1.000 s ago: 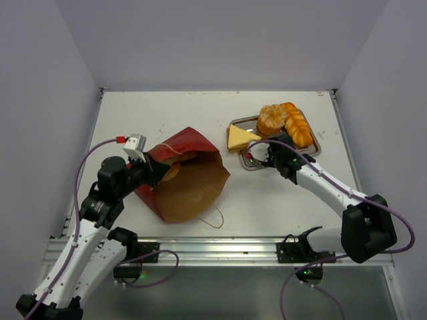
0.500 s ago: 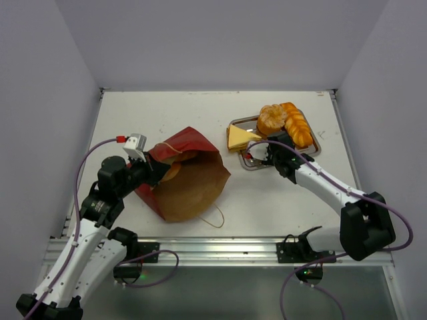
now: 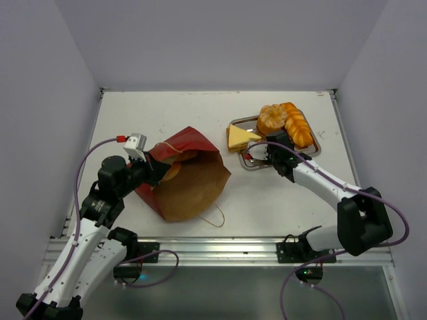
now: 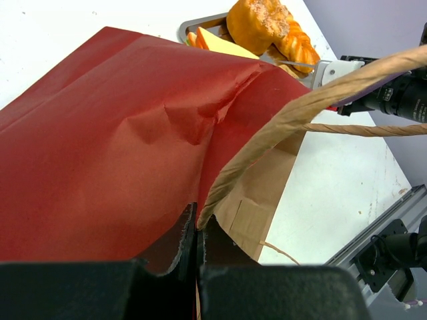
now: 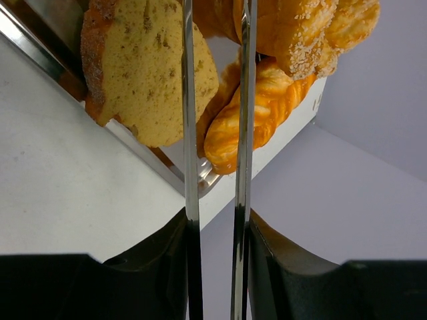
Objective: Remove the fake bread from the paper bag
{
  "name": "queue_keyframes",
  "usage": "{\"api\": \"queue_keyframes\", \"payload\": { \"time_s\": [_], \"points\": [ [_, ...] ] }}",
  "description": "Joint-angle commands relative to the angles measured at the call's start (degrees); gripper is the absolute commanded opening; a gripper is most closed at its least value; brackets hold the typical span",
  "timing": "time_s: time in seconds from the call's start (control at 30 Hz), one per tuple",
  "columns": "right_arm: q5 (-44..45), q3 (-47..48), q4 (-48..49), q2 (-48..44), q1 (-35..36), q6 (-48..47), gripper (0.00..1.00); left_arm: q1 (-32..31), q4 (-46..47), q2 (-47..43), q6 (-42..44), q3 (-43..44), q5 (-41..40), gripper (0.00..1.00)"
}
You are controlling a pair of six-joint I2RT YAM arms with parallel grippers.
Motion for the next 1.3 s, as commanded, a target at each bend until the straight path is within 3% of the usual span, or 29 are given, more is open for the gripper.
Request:
{"api": "queue_keyframes", "payload": {
  "time_s": [0.0,0.23,0.5,1.07,1.2,1.27],
  "points": [
    [1.68,0.48,2.62,0.49,-0.21,-1.62,0.36,-0.16,1.77,-0.09,0.18,-0.14,1.50,0.00],
    [1.94,1.27,1.74,0.84,-0.21,-2.15,0.20,-0.16,1.86,0.00,0.27,-0.14,1.50,0.00],
    [3.52,4.43,2.53,0.05,-0.30,-3.55,0.14,-0.16,0.89,-0.35,0.80,0.56,1.24,0.00],
    [5.02,3.65,4.81,0.23,-2.06,-4.78,0.13,-0.07,-0.25,-0.70,1.68,0.91,0.80,0.00],
    [4.93,2.59,5.60,0.67,-3.37,-4.96,0.16,-0.16,-0.17,-0.79,1.68,0.74,0.88,0.00],
    [4.23,1.71,5.60,0.41,-3.55,-4.96,0.23,-0.16,-0.08,-0.70,1.59,0.74,0.97,0.00]
  ]
}}
